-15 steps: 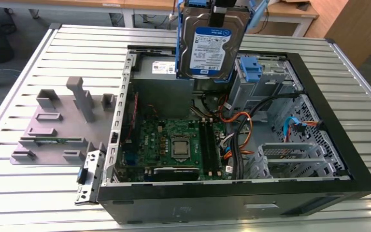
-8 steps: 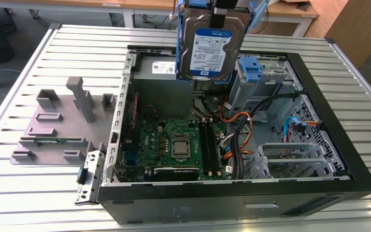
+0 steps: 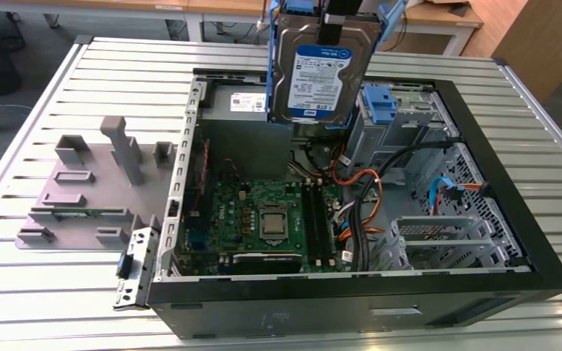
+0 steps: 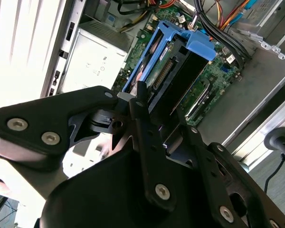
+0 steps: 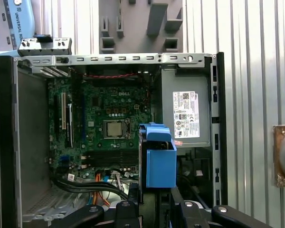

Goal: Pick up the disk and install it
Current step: 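Pick up the disk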

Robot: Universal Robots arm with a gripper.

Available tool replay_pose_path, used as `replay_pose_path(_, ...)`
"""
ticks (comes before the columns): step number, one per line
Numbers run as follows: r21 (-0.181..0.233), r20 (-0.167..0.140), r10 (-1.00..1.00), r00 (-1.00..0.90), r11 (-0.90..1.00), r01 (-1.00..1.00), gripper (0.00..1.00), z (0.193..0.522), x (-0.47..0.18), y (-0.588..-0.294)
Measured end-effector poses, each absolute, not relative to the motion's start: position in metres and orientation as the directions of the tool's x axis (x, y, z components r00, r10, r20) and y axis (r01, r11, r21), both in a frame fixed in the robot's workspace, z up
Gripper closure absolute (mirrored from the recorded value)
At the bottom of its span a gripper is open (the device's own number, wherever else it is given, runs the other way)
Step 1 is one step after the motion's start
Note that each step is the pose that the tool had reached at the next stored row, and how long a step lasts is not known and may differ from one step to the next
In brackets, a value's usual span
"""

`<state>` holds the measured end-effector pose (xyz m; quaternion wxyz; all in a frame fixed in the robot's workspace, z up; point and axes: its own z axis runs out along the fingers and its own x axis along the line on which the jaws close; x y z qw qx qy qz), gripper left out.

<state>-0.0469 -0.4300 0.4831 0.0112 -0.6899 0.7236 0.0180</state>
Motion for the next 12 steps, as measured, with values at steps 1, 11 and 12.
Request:
replay_pose_path(1, 0.011, -0.041, -0.998, -0.048, 0.047, -0.999, 0.65, 0.4831, -0.0469, -0.4305)
replay_pose_path(11, 0.011, -0.041, -0.998, -0.048, 0.047, -0.999, 0.65, 0.4831, -0.0442, -0.4306)
replay_pose_path(12, 0.011, -0.041, -0.998, -0.048, 0.047, -0.999, 0.65, 0.4831, -0.0437, -0.4306)
